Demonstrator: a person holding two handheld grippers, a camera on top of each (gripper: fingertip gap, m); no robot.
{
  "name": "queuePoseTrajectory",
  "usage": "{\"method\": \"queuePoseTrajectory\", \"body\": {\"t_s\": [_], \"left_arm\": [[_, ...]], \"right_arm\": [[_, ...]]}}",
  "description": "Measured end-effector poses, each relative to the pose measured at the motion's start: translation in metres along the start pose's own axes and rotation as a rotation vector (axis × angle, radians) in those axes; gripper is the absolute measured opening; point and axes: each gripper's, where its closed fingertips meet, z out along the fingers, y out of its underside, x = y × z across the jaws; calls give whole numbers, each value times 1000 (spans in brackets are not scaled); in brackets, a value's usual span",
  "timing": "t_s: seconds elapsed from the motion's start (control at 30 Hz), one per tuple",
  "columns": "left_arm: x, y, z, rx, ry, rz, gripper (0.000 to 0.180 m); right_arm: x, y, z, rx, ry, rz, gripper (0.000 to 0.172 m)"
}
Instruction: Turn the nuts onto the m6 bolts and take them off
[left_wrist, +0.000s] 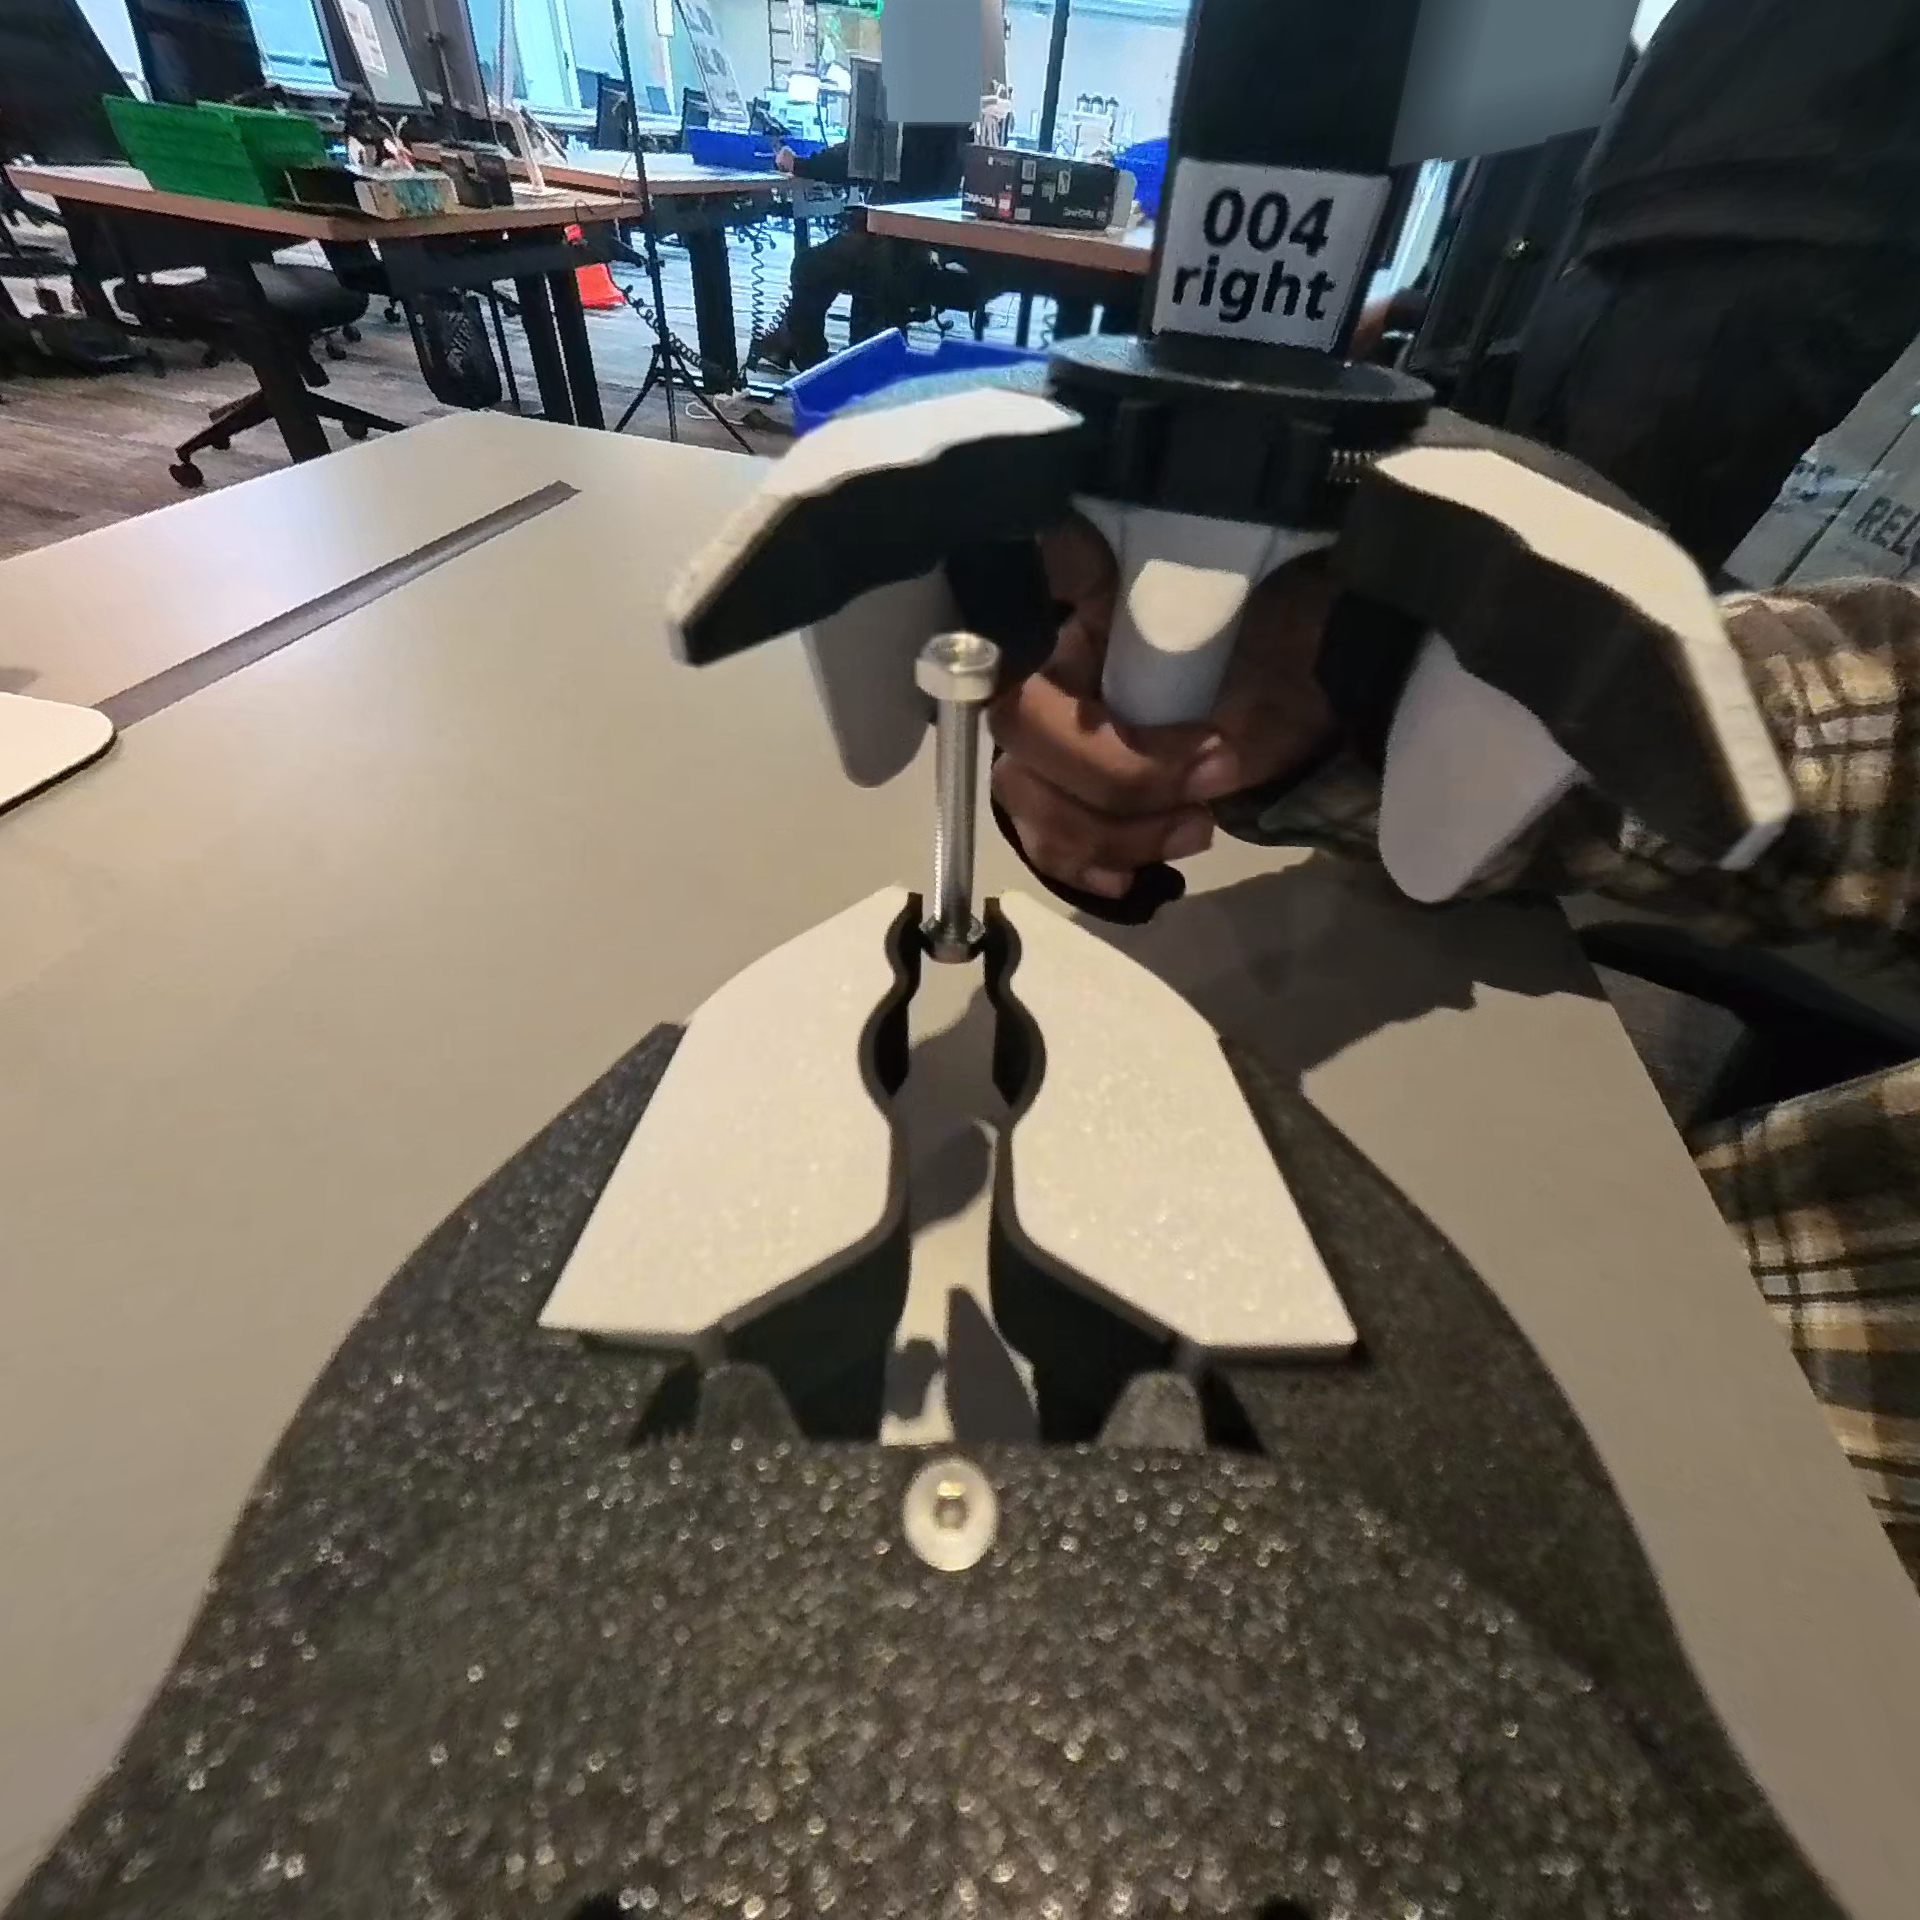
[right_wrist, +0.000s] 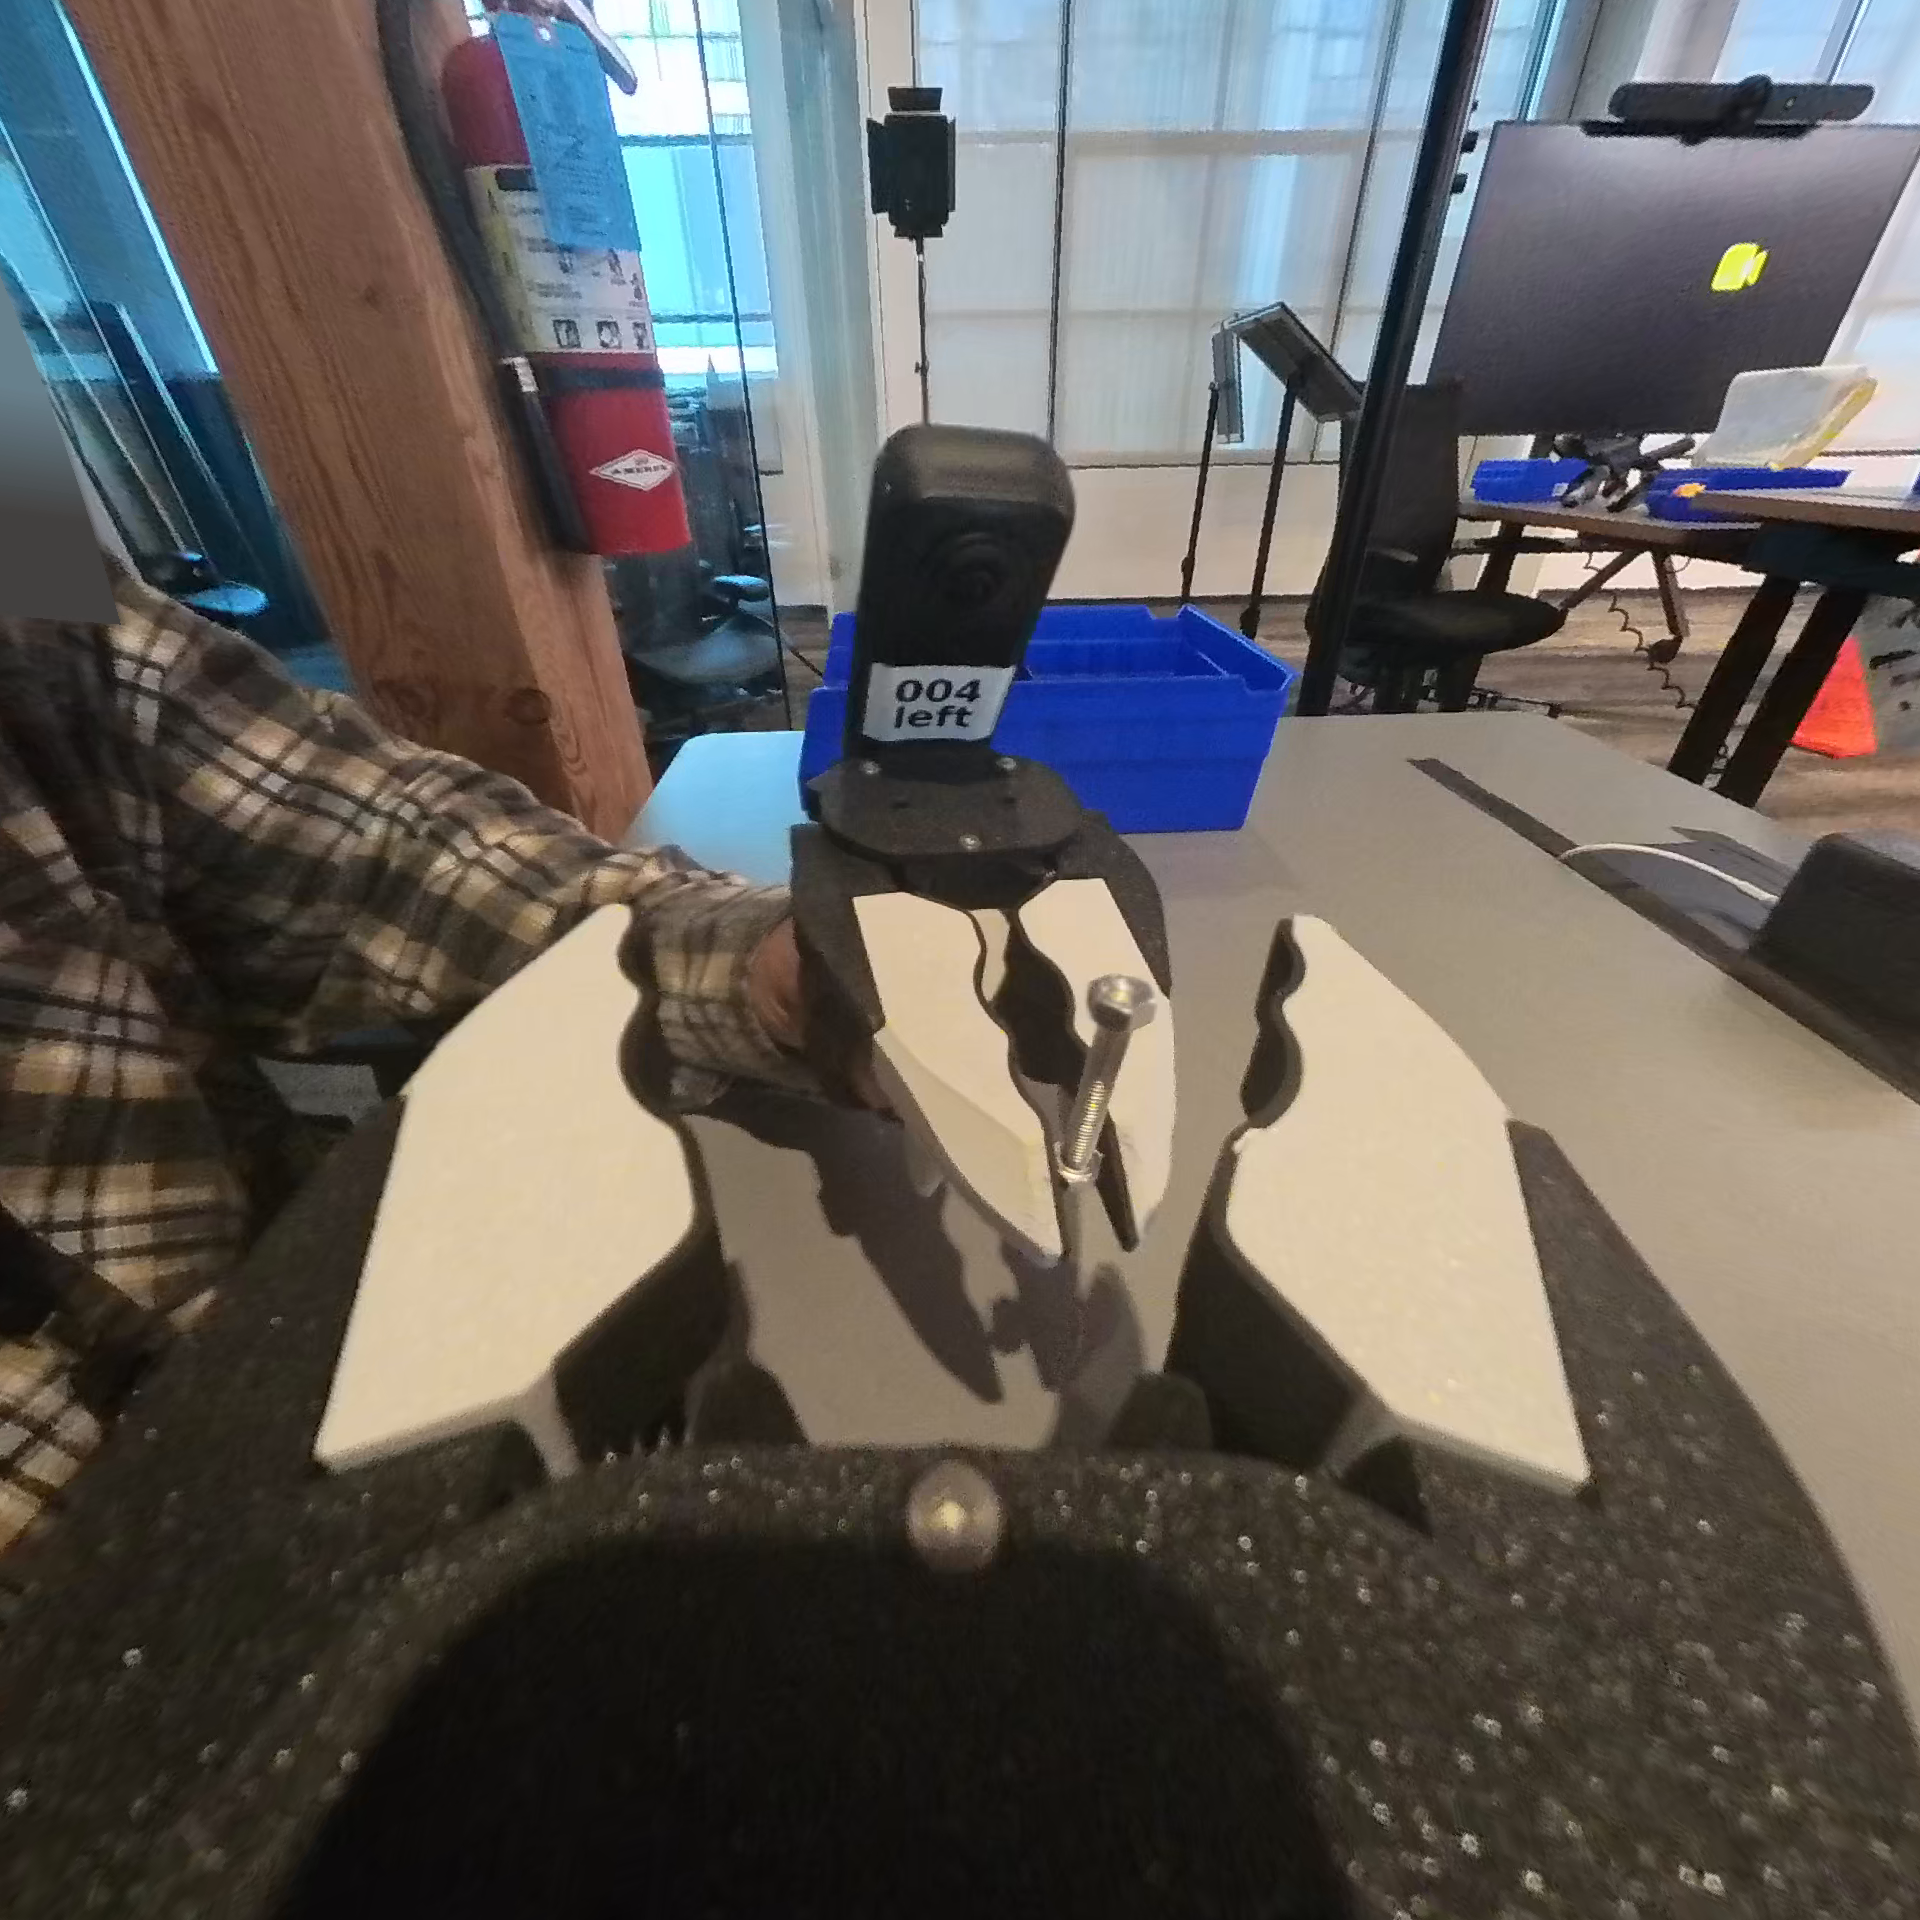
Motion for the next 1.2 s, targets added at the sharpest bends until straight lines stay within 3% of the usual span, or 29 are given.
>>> {"method": "queuePoseTrajectory", "body": {"t_s": [0.8,1.07,1.2], "left_arm": [[-5,0,-2,-4,-16,-20,11],[-7,2,-2,-13,-23,-17,11],[-6,2,-1,-15,-24,-13,11]], "right_arm": [[-3,6,-6,-22,6,-29,104],[23,-13,-26,-16,162,-82,87],[52,-17,-35,9,299,29,86]]}}
